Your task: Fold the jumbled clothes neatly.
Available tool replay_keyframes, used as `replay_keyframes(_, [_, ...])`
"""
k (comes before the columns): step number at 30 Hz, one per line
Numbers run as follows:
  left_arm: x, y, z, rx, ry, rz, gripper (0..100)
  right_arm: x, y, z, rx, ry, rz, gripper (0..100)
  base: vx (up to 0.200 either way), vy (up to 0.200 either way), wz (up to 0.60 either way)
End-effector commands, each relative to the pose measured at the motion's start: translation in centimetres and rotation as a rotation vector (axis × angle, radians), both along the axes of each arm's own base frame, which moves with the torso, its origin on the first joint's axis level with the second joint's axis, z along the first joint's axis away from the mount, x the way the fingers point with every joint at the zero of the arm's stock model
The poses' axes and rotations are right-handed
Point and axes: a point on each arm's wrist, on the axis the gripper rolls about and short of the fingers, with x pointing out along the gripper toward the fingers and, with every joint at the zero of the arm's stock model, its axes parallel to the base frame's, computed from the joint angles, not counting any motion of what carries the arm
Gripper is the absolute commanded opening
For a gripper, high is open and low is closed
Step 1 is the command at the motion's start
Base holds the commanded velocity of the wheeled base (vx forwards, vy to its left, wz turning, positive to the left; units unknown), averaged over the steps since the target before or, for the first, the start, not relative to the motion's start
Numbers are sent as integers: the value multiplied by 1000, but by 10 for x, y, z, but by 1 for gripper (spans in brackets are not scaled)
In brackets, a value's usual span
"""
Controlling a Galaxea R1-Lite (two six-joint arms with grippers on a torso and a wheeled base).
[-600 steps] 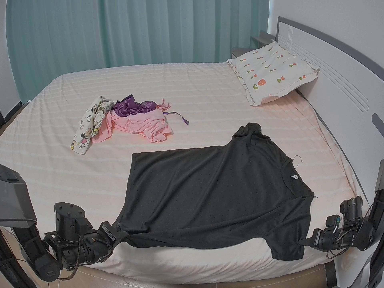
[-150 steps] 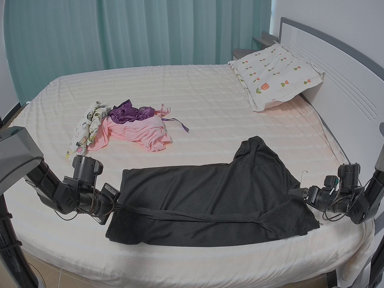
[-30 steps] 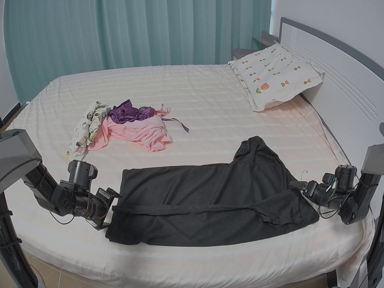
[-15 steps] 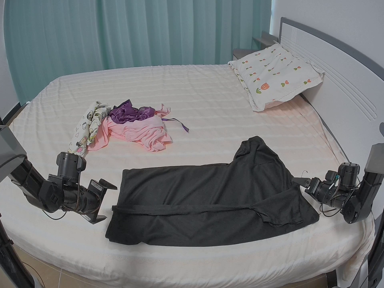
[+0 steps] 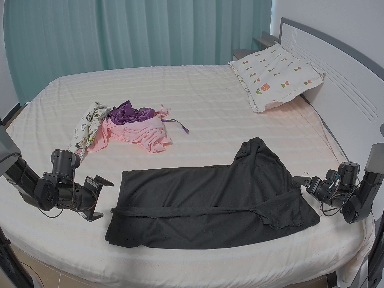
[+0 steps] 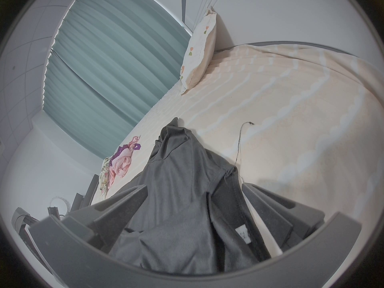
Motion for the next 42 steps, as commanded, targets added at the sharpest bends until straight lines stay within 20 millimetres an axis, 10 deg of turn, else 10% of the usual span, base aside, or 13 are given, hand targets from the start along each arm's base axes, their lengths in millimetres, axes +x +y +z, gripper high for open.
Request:
replay_keyframes(1, [0,0,1,0,-6,1,100,0,0,1,0,-4,0,100,0,0,0])
replay_keyframes(24, [25,-10,5,34,-81,-72,100,-2,1,0,-1,4,2,100,0,0,0])
replay_keyframes(42, [73,-17,-36,331,-298,-419,100,-8,6,2,-1,10,20,100,0,0,0])
